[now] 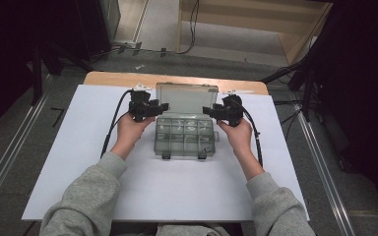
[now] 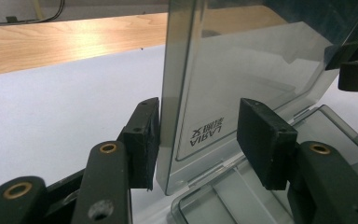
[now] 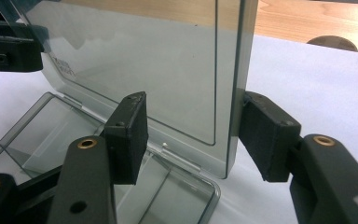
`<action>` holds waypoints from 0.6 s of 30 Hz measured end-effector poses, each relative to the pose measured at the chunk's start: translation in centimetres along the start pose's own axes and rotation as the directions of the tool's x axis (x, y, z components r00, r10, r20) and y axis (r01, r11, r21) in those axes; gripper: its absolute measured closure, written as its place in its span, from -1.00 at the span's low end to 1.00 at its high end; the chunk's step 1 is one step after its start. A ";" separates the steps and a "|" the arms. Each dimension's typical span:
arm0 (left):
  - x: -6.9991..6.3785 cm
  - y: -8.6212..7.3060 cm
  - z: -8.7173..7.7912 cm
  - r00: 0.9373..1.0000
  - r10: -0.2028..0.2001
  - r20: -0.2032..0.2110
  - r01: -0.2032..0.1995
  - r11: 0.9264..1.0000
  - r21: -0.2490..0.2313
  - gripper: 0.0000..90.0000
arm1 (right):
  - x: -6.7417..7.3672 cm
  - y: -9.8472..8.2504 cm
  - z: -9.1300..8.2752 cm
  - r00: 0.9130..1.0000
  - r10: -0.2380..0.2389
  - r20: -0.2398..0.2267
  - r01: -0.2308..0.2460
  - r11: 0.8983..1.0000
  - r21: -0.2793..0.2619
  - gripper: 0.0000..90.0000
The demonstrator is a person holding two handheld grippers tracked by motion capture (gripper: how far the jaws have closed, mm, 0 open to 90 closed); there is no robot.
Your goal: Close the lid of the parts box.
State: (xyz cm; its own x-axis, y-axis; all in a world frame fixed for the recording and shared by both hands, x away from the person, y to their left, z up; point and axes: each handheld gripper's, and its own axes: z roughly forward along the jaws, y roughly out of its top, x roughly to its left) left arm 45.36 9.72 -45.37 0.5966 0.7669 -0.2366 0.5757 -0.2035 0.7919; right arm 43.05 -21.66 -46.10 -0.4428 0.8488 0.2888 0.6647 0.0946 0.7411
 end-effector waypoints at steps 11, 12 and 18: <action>-0.7 -0.1 -0.5 1.000 0.024 -0.011 -0.024 1.000 0.007 0.07 | 0.1 -0.3 -0.5 1.000 -0.005 -0.020 0.005 1.000 -0.011 -0.07; -0.8 -0.2 -0.5 0.999 0.031 -0.017 -0.031 0.999 0.008 0.07 | 0.1 -0.3 -0.6 1.000 -0.002 -0.020 0.002 1.000 -0.009 -0.07; -0.5 -0.2 -0.8 1.000 0.007 0.014 -0.007 1.000 0.006 0.07 | 0.2 -0.6 -0.8 1.000 -0.007 -0.021 0.006 1.000 -0.019 -0.07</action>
State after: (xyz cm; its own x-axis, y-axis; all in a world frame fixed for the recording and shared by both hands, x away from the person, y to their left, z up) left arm 44.44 9.84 -44.98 0.6086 0.7566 -0.2389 0.5744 -0.2124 0.7905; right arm 42.10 -21.93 -45.96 -0.4598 0.8371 0.2964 0.6502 0.0900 0.7544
